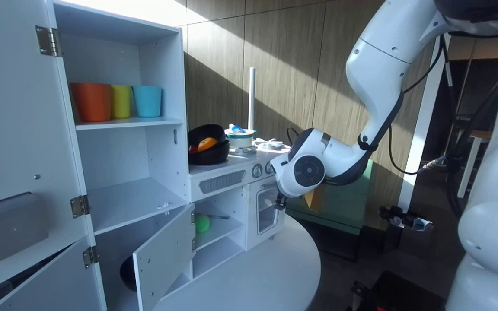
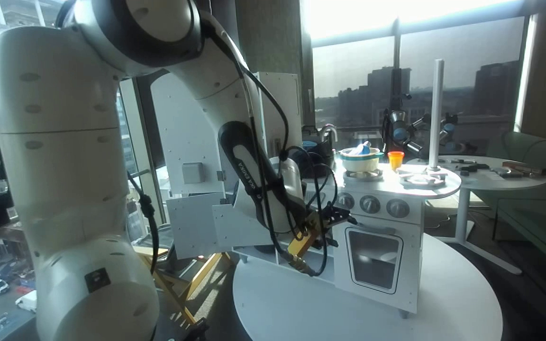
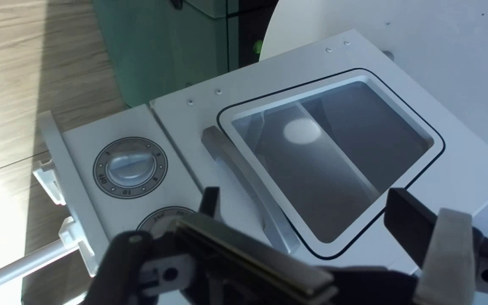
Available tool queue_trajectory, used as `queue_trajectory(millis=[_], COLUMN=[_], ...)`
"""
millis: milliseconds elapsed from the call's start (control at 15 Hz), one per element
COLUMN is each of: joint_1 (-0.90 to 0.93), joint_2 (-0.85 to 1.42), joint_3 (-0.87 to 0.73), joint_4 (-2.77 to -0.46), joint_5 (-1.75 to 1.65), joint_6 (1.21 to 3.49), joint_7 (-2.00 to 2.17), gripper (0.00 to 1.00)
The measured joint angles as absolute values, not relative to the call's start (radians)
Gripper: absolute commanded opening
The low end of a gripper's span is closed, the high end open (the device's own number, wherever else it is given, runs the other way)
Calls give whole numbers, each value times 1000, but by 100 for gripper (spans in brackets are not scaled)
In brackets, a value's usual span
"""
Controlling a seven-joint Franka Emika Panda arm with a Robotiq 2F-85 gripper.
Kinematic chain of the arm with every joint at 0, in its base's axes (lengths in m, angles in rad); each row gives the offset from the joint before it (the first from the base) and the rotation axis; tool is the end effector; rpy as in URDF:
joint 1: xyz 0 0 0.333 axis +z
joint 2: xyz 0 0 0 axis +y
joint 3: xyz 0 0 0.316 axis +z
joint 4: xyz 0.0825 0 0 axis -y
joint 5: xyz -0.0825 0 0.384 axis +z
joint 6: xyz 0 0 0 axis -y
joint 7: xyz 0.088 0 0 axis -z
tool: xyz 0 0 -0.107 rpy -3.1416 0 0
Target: Pull open the doors to the three compartments
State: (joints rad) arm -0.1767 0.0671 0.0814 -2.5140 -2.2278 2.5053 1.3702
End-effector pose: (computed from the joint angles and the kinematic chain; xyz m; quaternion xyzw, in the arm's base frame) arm 0.4459 -0.0365 0.2420 0.8247 0.2553 0.2884 0.4141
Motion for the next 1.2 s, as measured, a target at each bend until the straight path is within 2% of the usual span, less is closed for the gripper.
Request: queue_trajectory(millis=[533, 1200], joint_1=[-161, -93], joint_2=[147, 180], joint_3=[36, 57], joint_4=[-2501, -2431], joint_5=[-2527, -2507], joint_6=[2501, 2570], joint_7=[1670, 1664], gripper=[100, 100])
